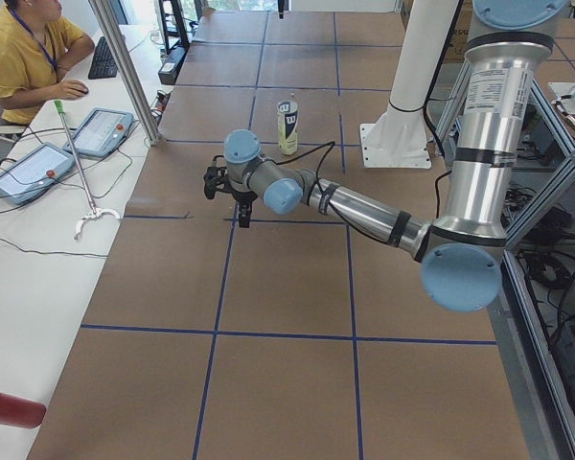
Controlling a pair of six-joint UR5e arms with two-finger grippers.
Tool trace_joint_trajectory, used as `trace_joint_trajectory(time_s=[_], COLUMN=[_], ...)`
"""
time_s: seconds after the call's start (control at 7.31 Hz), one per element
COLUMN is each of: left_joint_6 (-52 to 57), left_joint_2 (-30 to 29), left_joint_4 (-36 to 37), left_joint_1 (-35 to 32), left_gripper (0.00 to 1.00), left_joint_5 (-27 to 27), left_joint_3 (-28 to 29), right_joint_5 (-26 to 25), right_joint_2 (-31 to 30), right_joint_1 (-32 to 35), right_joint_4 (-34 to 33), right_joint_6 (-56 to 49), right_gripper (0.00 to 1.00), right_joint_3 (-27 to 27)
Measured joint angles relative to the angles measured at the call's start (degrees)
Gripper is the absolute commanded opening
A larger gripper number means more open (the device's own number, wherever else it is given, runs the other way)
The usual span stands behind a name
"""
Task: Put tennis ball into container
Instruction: 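Move the left gripper down over the loose tennis ball, then close the left gripper around the tennis ball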
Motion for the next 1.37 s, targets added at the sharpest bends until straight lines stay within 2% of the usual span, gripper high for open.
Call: trace_joint_trajectory(time_s=[0.27,0.55,0.96,1.37], left_joint_6=[-16.6,-24.6,-26.9,-27.1], left_joint_2=[-6.2,-10.5,-13.0,-13.5], left_joint_4=[0.4,1.5,5.6,6.6], left_joint_1=[11.8,19.4,23.9,25.7], left_gripper=[1.00,1.00,1.00,1.00], left_joint_5=[8.1,15.1,21.3,23.0], left_joint_3=[0.8,3.0,4.5,5.4], right_joint_5=[0.0,0.0,0.0,0.0], right_joint_2=[0.0,0.0,0.0,0.0], right_joint_1=[0.0,0.0,0.0,0.0], right_joint_4=[0.0,0.0,0.0,0.0], right_joint_6=[0.0,0.0,0.0,0.0], right_gripper=[1.00,1.00,1.00,1.00], right_joint_3=[0.0,0.0,0.0,0.0])
